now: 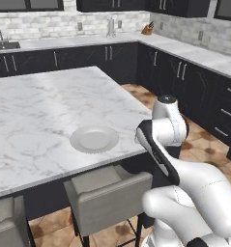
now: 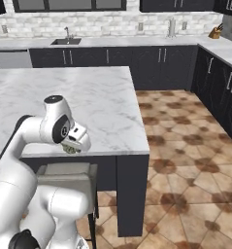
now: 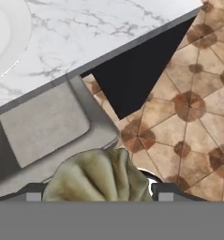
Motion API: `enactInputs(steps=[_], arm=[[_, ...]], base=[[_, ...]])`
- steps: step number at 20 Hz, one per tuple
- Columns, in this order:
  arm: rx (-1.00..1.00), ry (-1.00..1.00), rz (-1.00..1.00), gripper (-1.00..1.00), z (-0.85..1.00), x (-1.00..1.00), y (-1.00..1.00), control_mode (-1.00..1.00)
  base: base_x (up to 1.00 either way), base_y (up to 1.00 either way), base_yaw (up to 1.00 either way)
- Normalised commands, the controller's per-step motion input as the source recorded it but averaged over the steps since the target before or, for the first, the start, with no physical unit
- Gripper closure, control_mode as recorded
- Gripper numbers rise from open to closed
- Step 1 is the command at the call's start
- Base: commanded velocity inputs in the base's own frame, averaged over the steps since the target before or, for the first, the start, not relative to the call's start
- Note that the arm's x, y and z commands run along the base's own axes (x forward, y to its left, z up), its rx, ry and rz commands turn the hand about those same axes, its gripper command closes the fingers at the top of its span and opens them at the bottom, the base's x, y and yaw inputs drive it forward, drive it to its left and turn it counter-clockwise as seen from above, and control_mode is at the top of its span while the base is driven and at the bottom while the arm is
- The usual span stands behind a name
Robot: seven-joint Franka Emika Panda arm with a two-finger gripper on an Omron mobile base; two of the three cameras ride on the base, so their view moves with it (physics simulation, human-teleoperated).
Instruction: Place two dumplings into each of the tupperware containers and then place the containers in the fridge.
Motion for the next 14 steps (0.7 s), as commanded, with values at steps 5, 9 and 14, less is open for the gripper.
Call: enactInputs(steps=[5,9,14], arm=[[0.0,0.07,-0.02,1.0,0.0,0.0,-0.12,-1.0],[0.0,0.0,0.0,1.0,0.0,-0.04,0.0,1.0],[0.0,0.0,0.0,1.0,0.0,0.0,0.0,1.0]], base=[[0.0,0.0,0.0],[-0.43,0.0,0.0],[-0.75,0.15,0.0]])
